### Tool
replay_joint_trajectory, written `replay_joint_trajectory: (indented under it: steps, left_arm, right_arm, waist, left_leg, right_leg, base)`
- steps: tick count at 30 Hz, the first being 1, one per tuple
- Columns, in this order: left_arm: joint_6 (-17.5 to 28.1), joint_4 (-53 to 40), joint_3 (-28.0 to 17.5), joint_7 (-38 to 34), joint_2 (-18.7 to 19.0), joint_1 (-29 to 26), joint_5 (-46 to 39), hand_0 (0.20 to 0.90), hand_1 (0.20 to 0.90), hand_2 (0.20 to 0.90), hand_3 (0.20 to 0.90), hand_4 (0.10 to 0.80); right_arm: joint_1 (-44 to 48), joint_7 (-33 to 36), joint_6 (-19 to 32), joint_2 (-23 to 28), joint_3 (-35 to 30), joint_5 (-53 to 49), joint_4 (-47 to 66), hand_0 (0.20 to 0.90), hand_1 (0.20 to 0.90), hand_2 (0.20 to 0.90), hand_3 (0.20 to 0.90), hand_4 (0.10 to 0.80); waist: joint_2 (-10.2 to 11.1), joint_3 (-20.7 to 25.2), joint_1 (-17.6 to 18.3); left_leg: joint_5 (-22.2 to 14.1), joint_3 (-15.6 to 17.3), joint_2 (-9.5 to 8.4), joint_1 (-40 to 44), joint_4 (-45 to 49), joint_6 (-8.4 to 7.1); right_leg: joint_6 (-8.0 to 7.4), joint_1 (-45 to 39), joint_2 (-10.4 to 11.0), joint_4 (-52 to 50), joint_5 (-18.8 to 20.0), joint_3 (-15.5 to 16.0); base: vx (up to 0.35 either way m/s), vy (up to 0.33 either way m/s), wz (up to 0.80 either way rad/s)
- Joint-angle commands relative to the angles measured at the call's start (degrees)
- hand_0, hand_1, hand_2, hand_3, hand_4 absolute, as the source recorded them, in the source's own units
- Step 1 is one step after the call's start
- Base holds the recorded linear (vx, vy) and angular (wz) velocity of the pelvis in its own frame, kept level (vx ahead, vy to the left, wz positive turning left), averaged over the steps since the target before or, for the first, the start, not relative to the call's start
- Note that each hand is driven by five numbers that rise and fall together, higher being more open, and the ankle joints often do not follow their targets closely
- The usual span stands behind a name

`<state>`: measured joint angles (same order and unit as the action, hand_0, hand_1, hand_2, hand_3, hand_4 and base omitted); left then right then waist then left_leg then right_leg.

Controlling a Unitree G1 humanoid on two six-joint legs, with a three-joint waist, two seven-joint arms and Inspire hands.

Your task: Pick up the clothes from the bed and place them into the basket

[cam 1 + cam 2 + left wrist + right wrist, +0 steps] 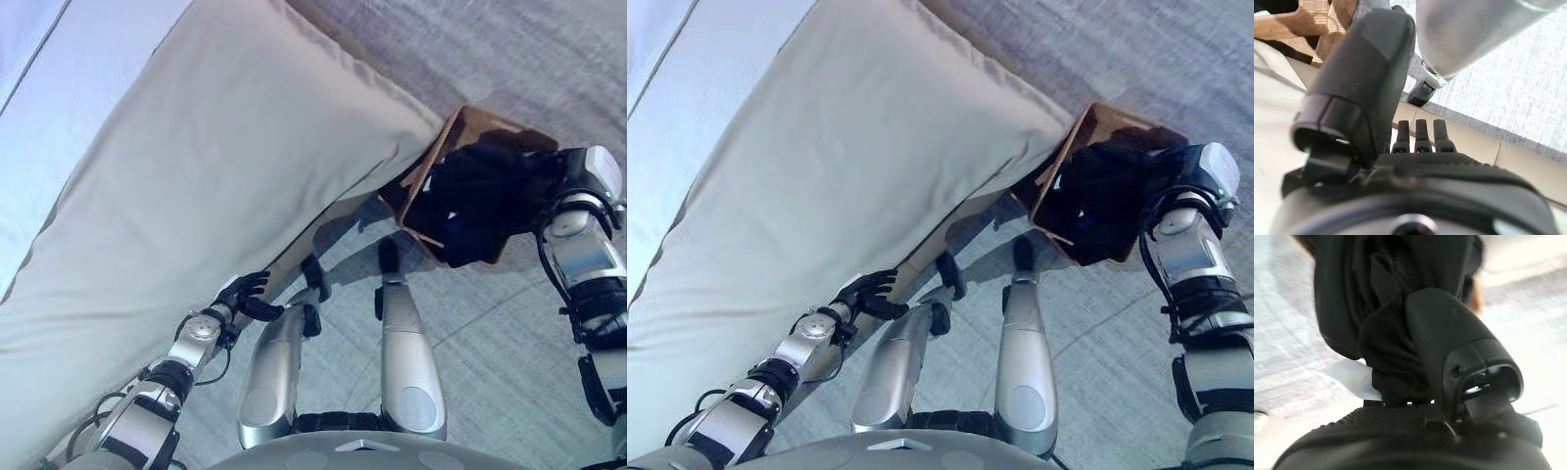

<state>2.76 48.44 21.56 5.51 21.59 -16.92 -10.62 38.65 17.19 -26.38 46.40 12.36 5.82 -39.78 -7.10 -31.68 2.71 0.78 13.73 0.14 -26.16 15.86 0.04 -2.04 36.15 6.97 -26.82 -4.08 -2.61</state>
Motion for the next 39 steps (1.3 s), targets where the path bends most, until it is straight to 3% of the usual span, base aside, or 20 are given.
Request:
replay_joint_trajectory:
  steps: [1,7,15,18,21,24,26,29,35,39]
  left_arm:
    - [1.5,-3.4,1.9,-0.1,2.8,2.7,-2.7,0.900,0.900,0.900,0.900,0.800]
    - [2.2,-5.8,3.7,-0.7,3.4,3.4,-4.3,0.900,0.900,0.900,0.900,0.800]
    - [2.3,-5.7,3.2,-0.6,1.7,5.2,-4.7,0.900,0.900,0.900,0.900,0.800]
    - [1.8,-3.6,1.8,-0.4,0.7,5.1,-4.3,0.900,0.900,0.900,0.900,0.800]
    - [1.0,-0.6,0.3,-0.1,0.3,4.7,-3.5,0.900,0.900,0.900,0.900,0.800]
    - [-0.7,3.0,-1.0,0.8,0.3,5.8,-1.0,0.900,0.900,0.900,0.900,0.800]
    - [-0.6,4.1,-1.3,1.0,0.2,6.6,-0.3,0.900,0.900,0.900,0.900,0.800]
    - [-1.9,7.6,-3.2,1.7,-1.1,9.5,2.8,0.900,0.900,0.900,0.900,0.800]
    - [-4.0,12.8,-5.9,2.7,-2.5,12.2,6.5,0.900,0.900,0.900,0.900,0.800]
    - [-4.5,15.8,-7.2,3.5,-3.0,13.1,8.4,0.900,0.900,0.900,0.900,0.800]
  right_arm:
    - [5.8,4.6,-0.6,5.0,2.0,2.0,-1.8,0.900,0.900,0.900,0.900,0.800]
    - [9.4,6.6,1.0,3.5,5.0,-1.5,-6.7,0.900,0.900,0.900,0.900,0.800]
    - [3.8,10.4,6.4,0.2,1.3,-6.8,-4.6,0.900,0.900,0.900,0.900,0.800]
    - [-2.9,11.6,9.7,-3.4,-2.1,-9.4,-0.8,0.900,0.900,0.900,0.900,0.800]
    - [-10.2,12.6,12.6,-8.1,-3.6,-11.6,0.8,0.900,0.900,0.900,0.900,0.800]
    - [-18.8,11.2,15.7,-13.2,-4.7,-12.6,-2.4,0.900,0.900,0.900,0.900,0.800]
    - [-20.5,10.2,16.4,-14.2,-4.8,-12.2,-4.1,0.900,0.900,0.900,0.900,0.800]
    - [-25.2,7.1,17.2,-18.0,-4.1,-8.7,-10.2,0.900,0.900,0.900,0.900,0.800]
    - [-30.1,6.2,16.4,-23.5,-3.3,-6.6,-15.5,0.900,0.900,0.900,0.900,0.800]
    - [-32.4,5.8,16.1,-26.0,-3.9,-8.9,-19.1,0.900,0.900,0.900,0.900,0.800]
  waist:
    - [-2.9,1.9,0.0]
    - [-5.6,1.9,-1.1]
    - [-5.1,1.9,-0.9]
    - [-3.3,1.9,0.1]
    - [-0.8,1.9,0.8]
    - [2.4,6.1,0.4]
    - [3.2,7.3,0.2]
    - [5.8,13.4,-0.7]
    - [7.6,20.9,-2.1]
    - [8.1,23.6,-2.5]
  left_leg:
    - [-9.4,-8.0,-1.68,-4.2,10.1,0.50]
    - [-7.8,-7.9,-2.27,-8.6,9.9,0.49]
    - [-4.5,-8.1,-2.06,-2.9,1.9,-0.50]
    - [-1.4,-7.7,-1.56,1.6,-3.6,-0.79]
    - [-0.8,-7.5,-1.00,7.4,-7.6,-1.06]
    - [-0.7,-7.8,-0.23,13.0,-12.3,-1.35]
    - [-0.7,-7.9,-0.10,14.5,-13.2,-1.34]
    - [-1.7,-7.6,-0.05,20.2,-15.7,-1.17]
    - [-3.1,-7.2,0.08,26.1,-17.5,-0.45]
    - [-3.7,-6.5,0.18,29.2,-18.2,-0.20]
  right_leg:
    - [2.39,0.1,0.2,-3.7,-5.5,7.9]
    - [2.85,5.1,0.5,-4.8,-5.3,8.2]
    - [2.16,0.1,-0.6,0.2,-3.9,8.3]
    - [1.69,-4.2,-1.4,5.4,-0.6,8.6]
    - [0.85,-10.4,-1.9,9.8,0.8,9.0]
    - [-0.31,-17.7,-2.5,16.7,3.0,9.8]
    - [-0.64,-19.6,-2.6,18.4,3.5,9.8]
    - [-1.74,-26.9,-3.1,24.9,5.4,9.9]
    - [-2.19,-32.9,-3.5,27.4,5.6,10.6]
    - [-2.24,-36.1,-3.5,27.9,5.0,11.7]
  base:
    - [-0.054,-0.050,0.06]
    - [-0.022,0.001,0.06]
    - [0.033,0.068,0.03]
    - [-0.046,0.110,0.07]
    - [0.043,0.044,0.03]
    - [0.094,-0.011,0.17]
    - [0.097,-0.008,0.15]
    - [0.186,0.031,0.11]
    - [0.131,0.085,0.04]
    - [0.058,0.075,0.09]
